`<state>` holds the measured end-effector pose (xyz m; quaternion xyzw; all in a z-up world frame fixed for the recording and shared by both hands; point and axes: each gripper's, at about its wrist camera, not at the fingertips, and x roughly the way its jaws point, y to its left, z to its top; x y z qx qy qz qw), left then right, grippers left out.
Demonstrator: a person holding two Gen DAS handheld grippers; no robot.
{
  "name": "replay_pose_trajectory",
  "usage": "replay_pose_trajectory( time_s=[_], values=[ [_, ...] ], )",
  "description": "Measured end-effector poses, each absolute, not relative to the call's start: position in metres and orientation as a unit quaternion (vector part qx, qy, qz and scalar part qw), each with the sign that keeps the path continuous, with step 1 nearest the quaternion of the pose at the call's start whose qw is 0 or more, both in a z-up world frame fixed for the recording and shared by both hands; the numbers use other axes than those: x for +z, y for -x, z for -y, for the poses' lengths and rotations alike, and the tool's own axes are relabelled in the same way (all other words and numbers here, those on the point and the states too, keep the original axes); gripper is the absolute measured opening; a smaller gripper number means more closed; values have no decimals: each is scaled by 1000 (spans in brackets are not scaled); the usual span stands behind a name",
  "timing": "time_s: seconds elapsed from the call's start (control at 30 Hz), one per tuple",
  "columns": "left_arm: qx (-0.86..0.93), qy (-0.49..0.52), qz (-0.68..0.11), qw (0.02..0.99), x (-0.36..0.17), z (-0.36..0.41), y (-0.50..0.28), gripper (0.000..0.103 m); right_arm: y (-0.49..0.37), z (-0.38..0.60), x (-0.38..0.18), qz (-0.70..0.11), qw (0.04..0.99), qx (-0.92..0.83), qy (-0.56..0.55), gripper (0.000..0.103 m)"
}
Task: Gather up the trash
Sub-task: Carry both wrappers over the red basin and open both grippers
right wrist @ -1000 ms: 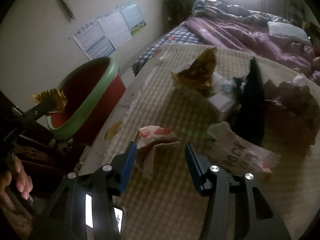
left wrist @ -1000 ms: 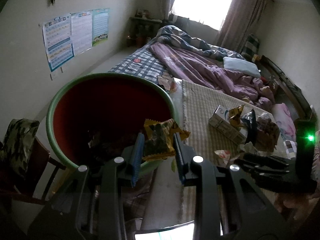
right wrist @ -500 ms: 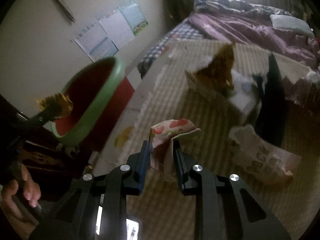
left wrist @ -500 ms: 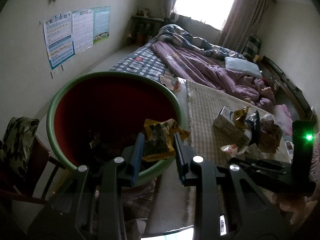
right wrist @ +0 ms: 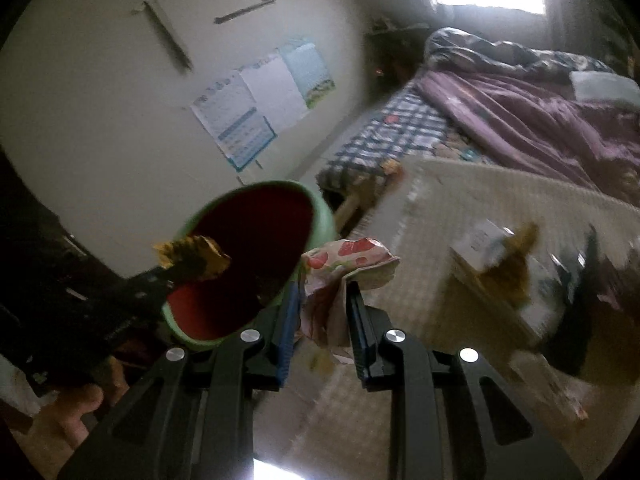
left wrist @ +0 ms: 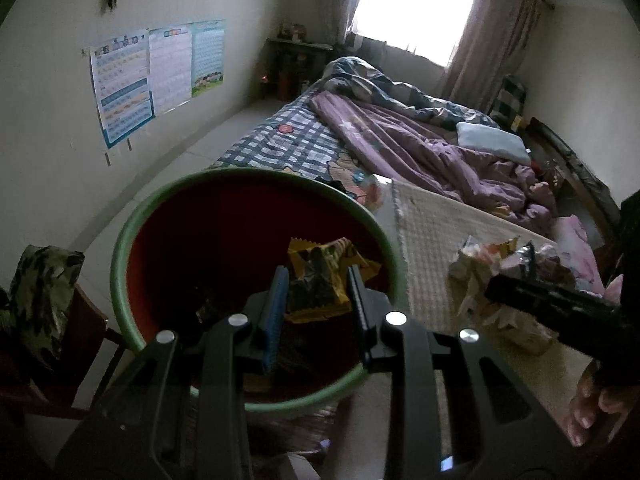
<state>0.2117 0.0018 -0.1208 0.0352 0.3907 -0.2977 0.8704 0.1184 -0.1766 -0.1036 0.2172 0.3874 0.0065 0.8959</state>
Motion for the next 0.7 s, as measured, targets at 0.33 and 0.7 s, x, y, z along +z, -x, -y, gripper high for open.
replay_pose_trajectory(
  time_s=[0.33, 0.7],
  values=[
    [-276, -39, -404, 871, -137, -17, -234, 29, -169, 133, -101, -396, 897, 53, -189, 25],
    [-267, -36, -414, 869, -146, -28, -247, 29, -190, 118, -108, -402, 895, 63, -181, 27]
  ],
)
